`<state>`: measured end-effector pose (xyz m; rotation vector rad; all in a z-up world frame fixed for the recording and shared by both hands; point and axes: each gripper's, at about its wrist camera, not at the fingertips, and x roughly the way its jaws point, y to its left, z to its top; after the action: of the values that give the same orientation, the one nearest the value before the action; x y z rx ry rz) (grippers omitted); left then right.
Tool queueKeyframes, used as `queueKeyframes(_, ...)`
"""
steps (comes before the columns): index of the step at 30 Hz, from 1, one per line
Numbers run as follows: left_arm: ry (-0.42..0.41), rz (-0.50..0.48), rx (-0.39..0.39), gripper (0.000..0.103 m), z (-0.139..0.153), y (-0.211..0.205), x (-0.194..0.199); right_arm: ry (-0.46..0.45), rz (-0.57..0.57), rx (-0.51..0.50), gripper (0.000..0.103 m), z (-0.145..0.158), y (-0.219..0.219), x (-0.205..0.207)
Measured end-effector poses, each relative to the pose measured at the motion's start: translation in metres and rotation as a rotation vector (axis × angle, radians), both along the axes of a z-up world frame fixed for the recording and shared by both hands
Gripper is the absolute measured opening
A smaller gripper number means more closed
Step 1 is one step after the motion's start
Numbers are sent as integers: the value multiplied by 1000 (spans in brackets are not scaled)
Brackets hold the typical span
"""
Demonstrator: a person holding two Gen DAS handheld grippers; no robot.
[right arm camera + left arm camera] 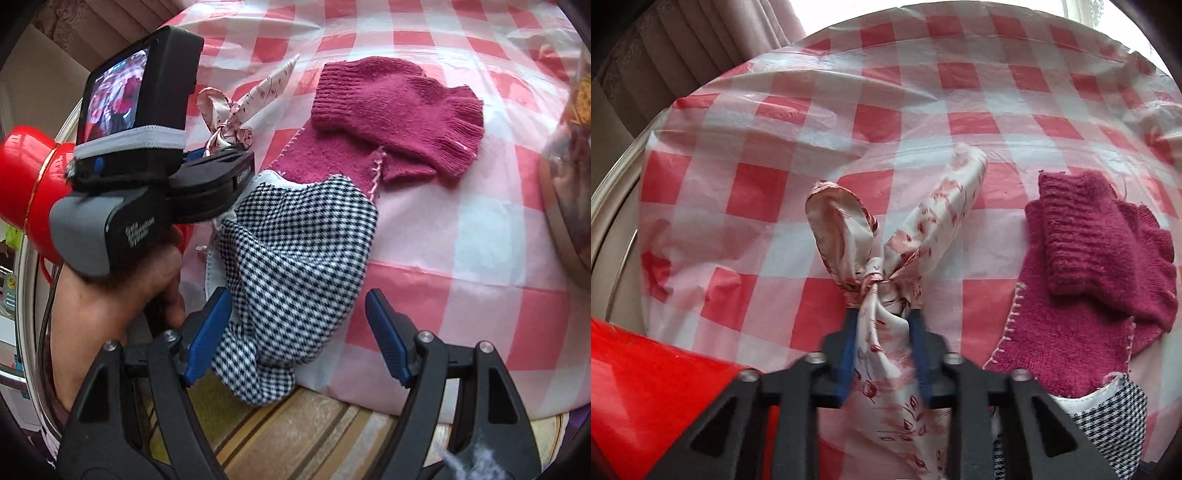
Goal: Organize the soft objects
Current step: 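Grasp the pink floral scarf with the left tool while the right tool grasps the houndstooth bag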
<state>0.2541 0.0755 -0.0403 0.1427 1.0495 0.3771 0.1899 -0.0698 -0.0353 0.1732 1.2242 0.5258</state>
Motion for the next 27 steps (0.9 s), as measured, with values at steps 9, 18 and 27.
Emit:
queueKeyframes(9,-53,-9,-48,19,3,-3,-8,-25,4,-20,78,-7,16,15)
queueKeyframes(18,-90,-13,-62,19,6,0,-13,-31,19,-22,74,-18,27,21)
queueKeyframes(27,-112,-14,-57,19,9,-2,-18,-41,23,-33,45,-24,34,27)
